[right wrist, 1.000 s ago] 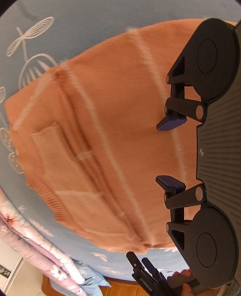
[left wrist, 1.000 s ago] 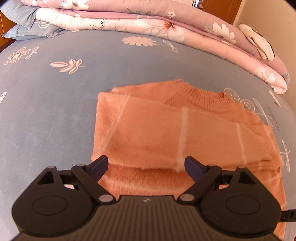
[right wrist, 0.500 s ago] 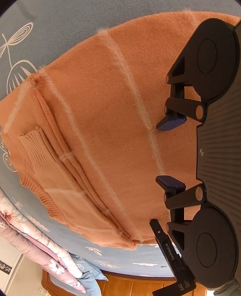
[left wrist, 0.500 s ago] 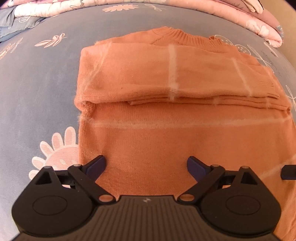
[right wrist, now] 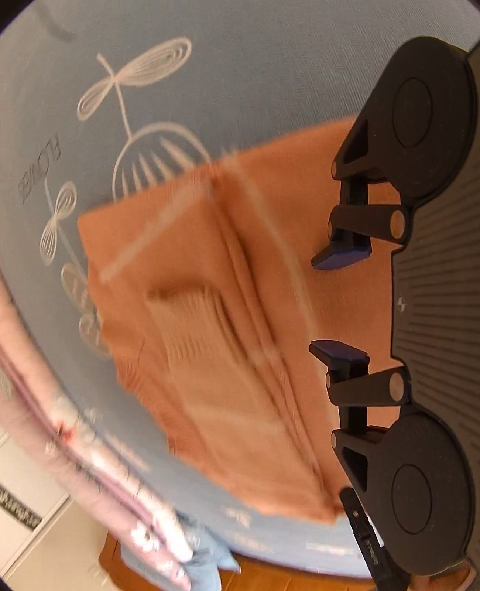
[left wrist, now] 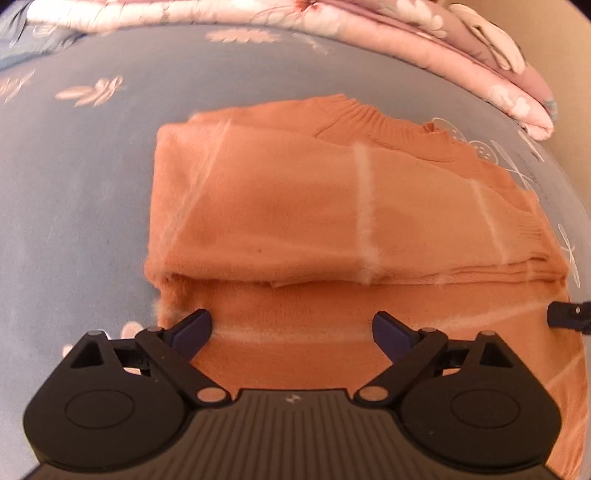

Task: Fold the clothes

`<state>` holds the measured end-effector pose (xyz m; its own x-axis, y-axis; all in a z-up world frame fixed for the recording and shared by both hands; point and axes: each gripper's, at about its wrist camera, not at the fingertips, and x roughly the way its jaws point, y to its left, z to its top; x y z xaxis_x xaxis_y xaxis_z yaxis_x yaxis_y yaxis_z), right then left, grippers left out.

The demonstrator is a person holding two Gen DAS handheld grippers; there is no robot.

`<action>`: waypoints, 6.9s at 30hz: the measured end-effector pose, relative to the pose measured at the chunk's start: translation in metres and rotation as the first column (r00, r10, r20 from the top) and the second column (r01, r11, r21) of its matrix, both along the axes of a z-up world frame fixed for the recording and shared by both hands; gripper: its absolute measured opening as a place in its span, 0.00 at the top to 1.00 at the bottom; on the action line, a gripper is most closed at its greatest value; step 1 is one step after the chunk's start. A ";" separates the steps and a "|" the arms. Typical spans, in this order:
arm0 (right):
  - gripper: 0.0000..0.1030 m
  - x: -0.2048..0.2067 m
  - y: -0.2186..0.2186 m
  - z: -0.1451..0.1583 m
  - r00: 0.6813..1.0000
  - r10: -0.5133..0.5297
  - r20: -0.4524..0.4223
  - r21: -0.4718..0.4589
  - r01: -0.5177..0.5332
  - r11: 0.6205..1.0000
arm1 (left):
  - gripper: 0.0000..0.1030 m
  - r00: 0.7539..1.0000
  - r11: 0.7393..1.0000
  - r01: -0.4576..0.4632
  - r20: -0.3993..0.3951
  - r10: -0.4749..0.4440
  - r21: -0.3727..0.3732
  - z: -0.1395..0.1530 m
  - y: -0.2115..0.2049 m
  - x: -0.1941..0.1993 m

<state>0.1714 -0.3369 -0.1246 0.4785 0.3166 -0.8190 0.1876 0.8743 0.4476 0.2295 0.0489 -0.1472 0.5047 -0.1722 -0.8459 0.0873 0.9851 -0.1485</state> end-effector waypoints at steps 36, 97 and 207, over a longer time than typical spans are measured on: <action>0.43 -0.101 0.076 0.002 0.933 0.301 -0.195 0.113 -0.284 0.952 | 0.02 0.949 0.986 -0.062 -0.314 0.010 -0.155 -0.007 -0.065 -0.116; 0.01 -0.215 0.068 0.062 0.875 0.454 -0.169 -0.276 -0.484 0.830 | 0.01 0.952 0.992 -0.122 -0.286 0.107 -0.034 0.054 -0.022 -0.206; 0.67 0.123 0.398 0.051 0.414 0.910 0.021 -0.856 -0.462 0.230 | 0.01 0.819 0.854 -0.520 -0.284 0.499 0.003 0.052 0.103 -0.265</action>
